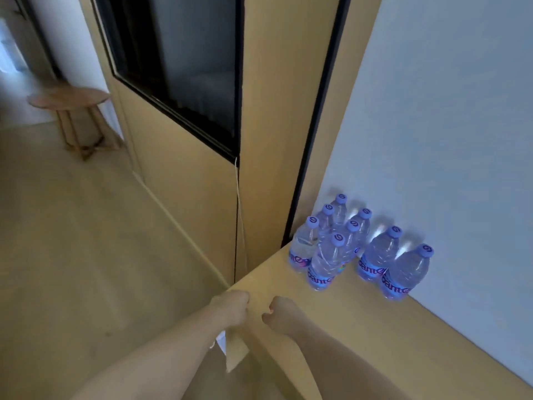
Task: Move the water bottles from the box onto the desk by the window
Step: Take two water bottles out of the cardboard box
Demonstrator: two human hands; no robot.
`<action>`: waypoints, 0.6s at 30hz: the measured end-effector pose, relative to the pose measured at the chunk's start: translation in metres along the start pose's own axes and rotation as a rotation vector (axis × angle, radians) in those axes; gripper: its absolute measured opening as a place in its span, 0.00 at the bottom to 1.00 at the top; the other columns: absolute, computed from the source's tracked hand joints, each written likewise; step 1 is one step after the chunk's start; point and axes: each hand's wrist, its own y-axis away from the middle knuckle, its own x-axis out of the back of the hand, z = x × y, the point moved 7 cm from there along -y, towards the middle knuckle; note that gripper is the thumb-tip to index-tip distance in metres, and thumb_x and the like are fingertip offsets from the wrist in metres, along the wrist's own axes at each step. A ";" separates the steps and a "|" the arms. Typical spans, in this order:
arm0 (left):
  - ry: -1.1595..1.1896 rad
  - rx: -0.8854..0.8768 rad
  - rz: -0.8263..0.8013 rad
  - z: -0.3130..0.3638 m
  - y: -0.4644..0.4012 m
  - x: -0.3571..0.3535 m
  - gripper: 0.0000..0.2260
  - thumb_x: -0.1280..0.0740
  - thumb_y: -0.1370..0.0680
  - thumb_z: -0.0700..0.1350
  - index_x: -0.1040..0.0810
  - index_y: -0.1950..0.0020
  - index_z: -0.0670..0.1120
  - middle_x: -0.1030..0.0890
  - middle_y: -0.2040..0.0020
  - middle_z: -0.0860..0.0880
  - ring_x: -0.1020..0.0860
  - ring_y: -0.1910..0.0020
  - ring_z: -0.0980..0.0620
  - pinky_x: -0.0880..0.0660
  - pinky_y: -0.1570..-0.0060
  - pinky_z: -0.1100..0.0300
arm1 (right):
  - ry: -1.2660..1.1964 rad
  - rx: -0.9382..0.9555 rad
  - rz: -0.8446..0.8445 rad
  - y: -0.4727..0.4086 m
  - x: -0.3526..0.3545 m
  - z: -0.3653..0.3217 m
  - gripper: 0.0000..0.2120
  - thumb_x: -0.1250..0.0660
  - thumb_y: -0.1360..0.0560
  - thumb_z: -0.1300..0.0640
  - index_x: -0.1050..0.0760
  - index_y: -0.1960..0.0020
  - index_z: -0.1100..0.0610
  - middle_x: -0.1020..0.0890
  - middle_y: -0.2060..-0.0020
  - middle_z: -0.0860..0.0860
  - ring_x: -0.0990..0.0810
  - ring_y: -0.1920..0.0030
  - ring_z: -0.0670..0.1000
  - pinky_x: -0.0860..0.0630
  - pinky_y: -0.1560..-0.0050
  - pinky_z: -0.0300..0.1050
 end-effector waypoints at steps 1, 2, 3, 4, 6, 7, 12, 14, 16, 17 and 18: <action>-0.011 0.022 0.016 -0.022 0.004 0.008 0.15 0.43 0.21 0.44 0.27 0.36 0.45 0.24 0.37 0.45 0.25 0.38 0.45 0.28 0.44 0.55 | 0.049 0.048 -0.003 -0.005 -0.003 -0.023 0.19 0.39 0.22 0.52 0.30 0.35 0.62 0.25 0.38 0.58 0.25 0.40 0.57 0.29 0.48 0.44; -0.013 0.049 0.023 -0.047 0.008 0.015 0.14 0.43 0.22 0.44 0.25 0.39 0.45 0.23 0.39 0.46 0.24 0.40 0.45 0.27 0.45 0.54 | 0.095 0.089 -0.002 -0.010 -0.005 -0.046 0.19 0.40 0.22 0.52 0.29 0.36 0.61 0.25 0.40 0.57 0.25 0.41 0.57 0.28 0.47 0.45; -0.006 0.079 0.033 -0.073 0.010 0.021 0.13 0.42 0.22 0.44 0.24 0.41 0.45 0.22 0.40 0.46 0.23 0.40 0.44 0.26 0.44 0.54 | 0.143 0.124 0.002 -0.015 -0.008 -0.070 0.18 0.40 0.22 0.52 0.29 0.37 0.61 0.24 0.42 0.57 0.24 0.42 0.56 0.27 0.45 0.46; 0.003 0.117 0.049 -0.103 0.010 0.026 0.13 0.41 0.23 0.45 0.24 0.42 0.45 0.21 0.40 0.45 0.23 0.41 0.44 0.25 0.43 0.52 | 0.195 0.158 0.008 -0.021 -0.011 -0.094 0.17 0.40 0.21 0.51 0.28 0.38 0.60 0.24 0.45 0.56 0.24 0.44 0.56 0.26 0.45 0.48; 0.018 0.194 0.067 -0.168 0.011 0.033 0.12 0.40 0.24 0.45 0.24 0.42 0.45 0.21 0.41 0.44 0.23 0.42 0.44 0.25 0.41 0.50 | 0.305 0.229 -0.006 -0.032 -0.020 -0.145 0.15 0.40 0.21 0.50 0.28 0.41 0.59 0.27 0.51 0.54 0.23 0.46 0.56 0.26 0.47 0.50; 0.021 0.223 0.078 -0.195 0.016 0.040 0.13 0.40 0.23 0.45 0.24 0.41 0.45 0.21 0.40 0.44 0.23 0.41 0.45 0.26 0.41 0.51 | 0.348 0.261 -0.020 -0.036 -0.025 -0.169 0.15 0.40 0.21 0.50 0.28 0.41 0.59 0.27 0.51 0.54 0.23 0.46 0.56 0.26 0.47 0.50; 0.055 0.403 0.152 -0.324 0.069 0.083 0.16 0.44 0.19 0.44 0.31 0.32 0.46 0.26 0.33 0.46 0.26 0.35 0.47 0.28 0.39 0.57 | 0.445 0.416 -0.046 -0.062 -0.055 -0.302 0.13 0.40 0.19 0.50 0.29 0.41 0.58 0.24 0.42 0.57 0.23 0.42 0.58 0.26 0.46 0.51; 0.072 0.482 0.160 -0.376 0.090 0.092 0.17 0.45 0.20 0.43 0.32 0.31 0.47 0.26 0.33 0.47 0.27 0.34 0.48 0.29 0.39 0.57 | 0.475 0.461 -0.053 -0.068 -0.070 -0.353 0.16 0.40 0.19 0.49 0.30 0.37 0.58 0.25 0.40 0.57 0.25 0.39 0.59 0.27 0.44 0.52; 0.101 0.547 0.189 -0.424 0.106 0.103 0.17 0.45 0.20 0.43 0.32 0.31 0.47 0.26 0.33 0.47 0.27 0.34 0.48 0.29 0.39 0.56 | 0.500 0.508 -0.060 -0.078 -0.084 -0.401 0.18 0.40 0.19 0.49 0.30 0.35 0.59 0.26 0.38 0.57 0.25 0.37 0.59 0.27 0.41 0.52; 0.113 0.577 0.199 -0.445 0.114 0.108 0.17 0.45 0.20 0.43 0.31 0.32 0.48 0.26 0.33 0.47 0.27 0.34 0.48 0.29 0.39 0.56 | 0.510 0.526 -0.063 -0.083 -0.090 -0.423 0.18 0.40 0.19 0.49 0.30 0.35 0.59 0.26 0.37 0.57 0.25 0.36 0.59 0.27 0.40 0.52; 0.132 0.608 0.204 -0.464 0.122 0.112 0.17 0.45 0.20 0.43 0.30 0.32 0.48 0.25 0.34 0.47 0.27 0.35 0.47 0.29 0.39 0.55 | 0.524 0.538 -0.069 -0.087 -0.096 -0.444 0.18 0.40 0.19 0.49 0.29 0.35 0.59 0.26 0.37 0.57 0.25 0.36 0.58 0.27 0.40 0.52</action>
